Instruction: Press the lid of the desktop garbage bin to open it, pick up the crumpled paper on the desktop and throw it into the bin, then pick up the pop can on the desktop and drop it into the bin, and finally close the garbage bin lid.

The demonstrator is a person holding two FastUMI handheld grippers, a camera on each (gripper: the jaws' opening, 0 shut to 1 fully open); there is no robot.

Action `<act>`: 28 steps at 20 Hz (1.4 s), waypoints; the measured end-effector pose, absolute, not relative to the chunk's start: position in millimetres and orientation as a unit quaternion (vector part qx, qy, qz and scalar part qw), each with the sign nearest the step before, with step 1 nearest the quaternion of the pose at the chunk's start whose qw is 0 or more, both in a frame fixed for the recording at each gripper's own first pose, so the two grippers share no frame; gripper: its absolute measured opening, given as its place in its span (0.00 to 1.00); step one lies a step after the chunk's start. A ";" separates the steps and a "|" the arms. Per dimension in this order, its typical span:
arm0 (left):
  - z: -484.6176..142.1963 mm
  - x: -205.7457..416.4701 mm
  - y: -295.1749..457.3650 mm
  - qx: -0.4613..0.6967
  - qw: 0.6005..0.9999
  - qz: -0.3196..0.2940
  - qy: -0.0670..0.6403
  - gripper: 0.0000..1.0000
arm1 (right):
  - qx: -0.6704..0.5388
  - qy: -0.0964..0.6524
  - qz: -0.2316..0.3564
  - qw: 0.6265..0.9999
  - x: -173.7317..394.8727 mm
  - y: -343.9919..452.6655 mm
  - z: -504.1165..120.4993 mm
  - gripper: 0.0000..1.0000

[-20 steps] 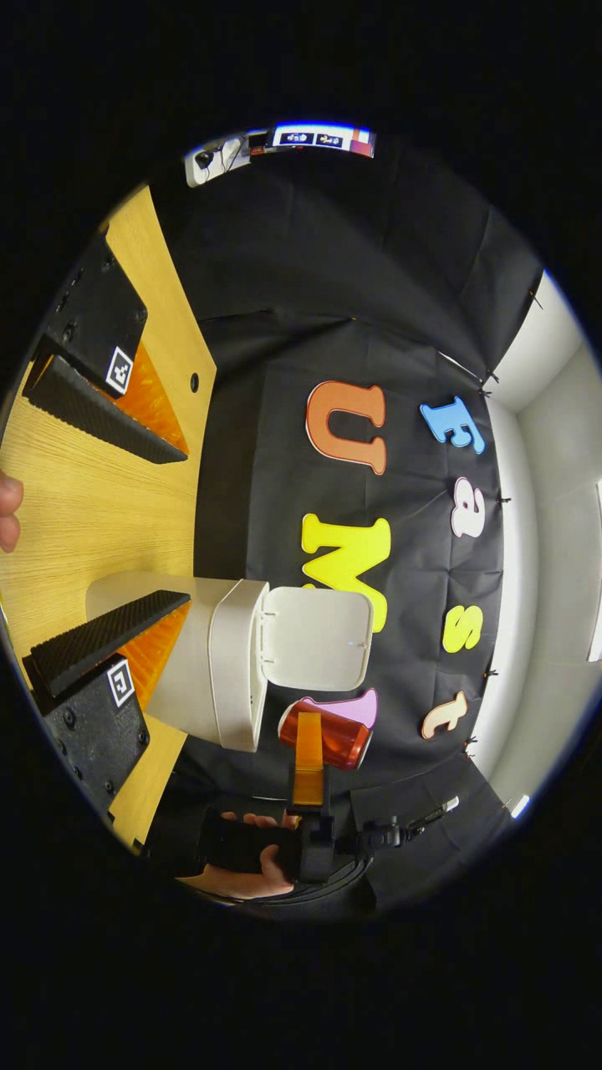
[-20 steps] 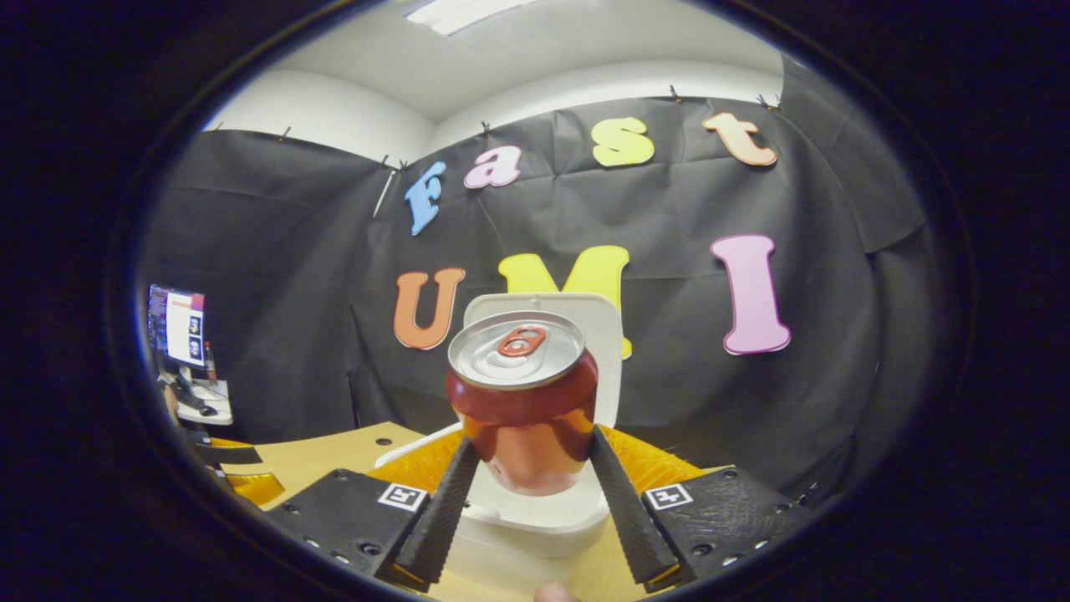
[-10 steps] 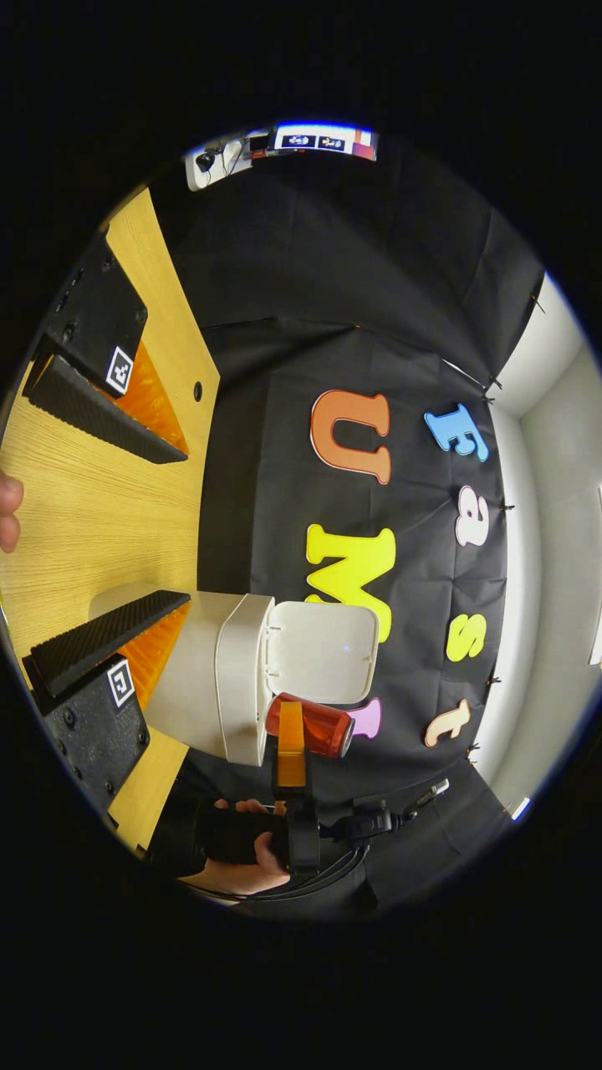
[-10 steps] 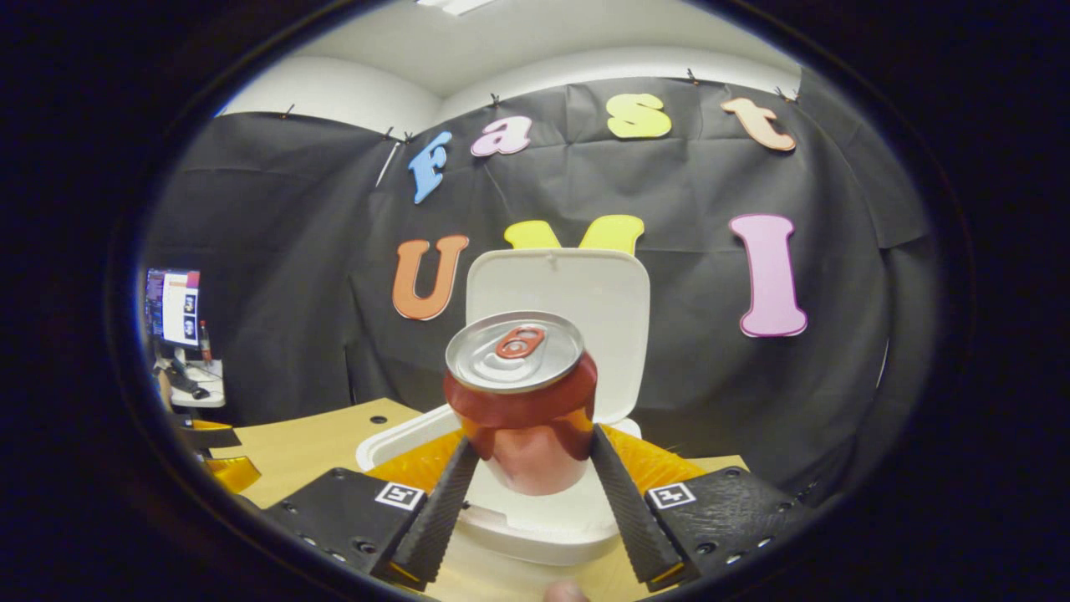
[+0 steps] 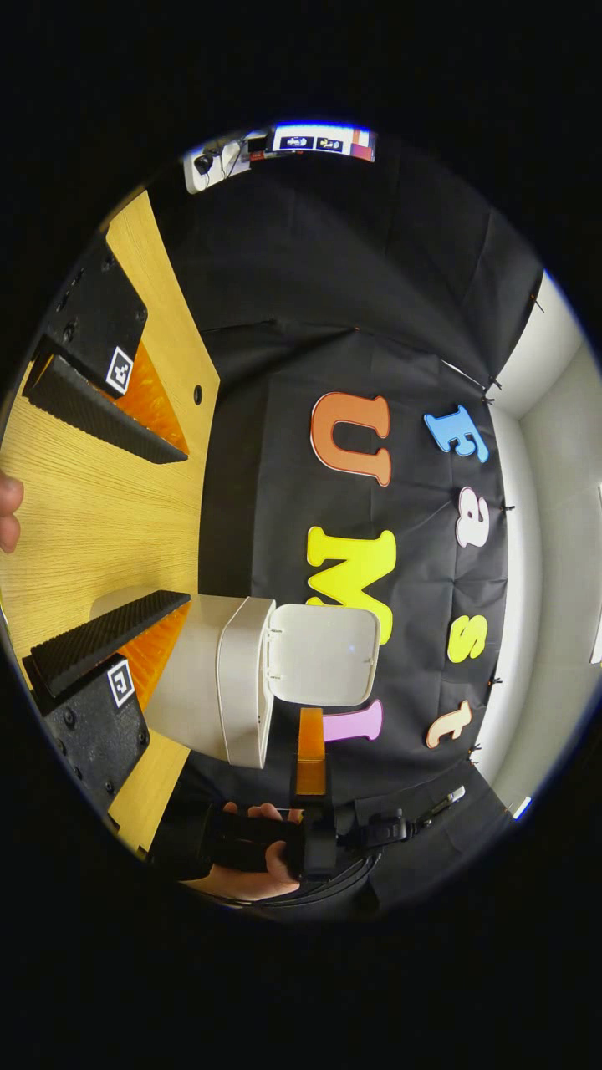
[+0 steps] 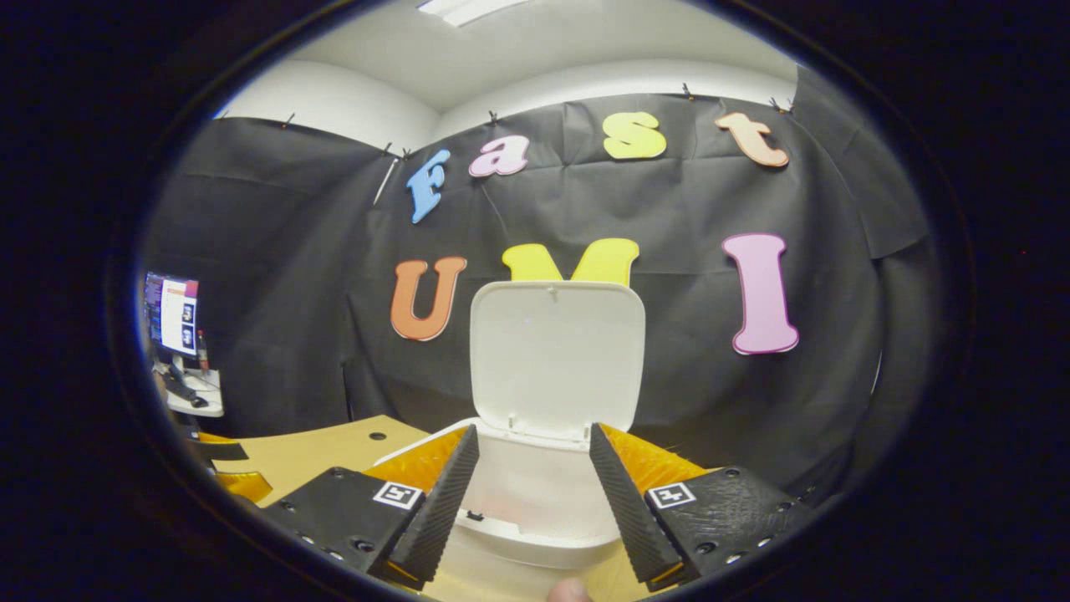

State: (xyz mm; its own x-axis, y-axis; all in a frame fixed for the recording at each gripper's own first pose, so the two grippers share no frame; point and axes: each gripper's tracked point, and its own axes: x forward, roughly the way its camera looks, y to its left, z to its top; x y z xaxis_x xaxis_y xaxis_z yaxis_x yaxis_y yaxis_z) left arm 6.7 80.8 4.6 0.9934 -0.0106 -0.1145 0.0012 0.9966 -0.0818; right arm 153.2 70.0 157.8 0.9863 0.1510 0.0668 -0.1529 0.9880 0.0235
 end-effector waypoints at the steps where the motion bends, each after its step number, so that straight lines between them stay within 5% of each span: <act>1: 4.4 6.3 81.5 -0.041 0.997 -0.003 0.058 0.99 | 0.012 -0.038 0.075 0.996 151.4 70.3 162.3 0.82; 14: 27.2 2.3 66.2 -0.044 0.998 -0.014 0.042 0.99 | 0.021 -0.096 0.044 0.994 154.0 50.1 248.2 0.82; 22: 44.3 8.4 56.5 -0.070 0.997 -0.034 0.029 0.99 | 0.056 -0.149 -0.008 0.987 198.0 31.9 311.4 0.81; 28: 45.2 8.7 72.6 -0.067 0.997 -0.024 0.024 0.99 | 0.060 -0.143 -0.018 0.988 245.4 36.5 300.1 0.82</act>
State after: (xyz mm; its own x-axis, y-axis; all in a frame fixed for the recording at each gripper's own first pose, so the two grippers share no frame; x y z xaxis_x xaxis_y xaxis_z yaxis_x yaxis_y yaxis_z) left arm 8.7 72.6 45.2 0.9977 -0.0508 -0.0439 0.0445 0.9898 -0.1355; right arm 245.4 36.5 300.1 0.9582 -0.0530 0.2811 0.0186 0.9922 0.1235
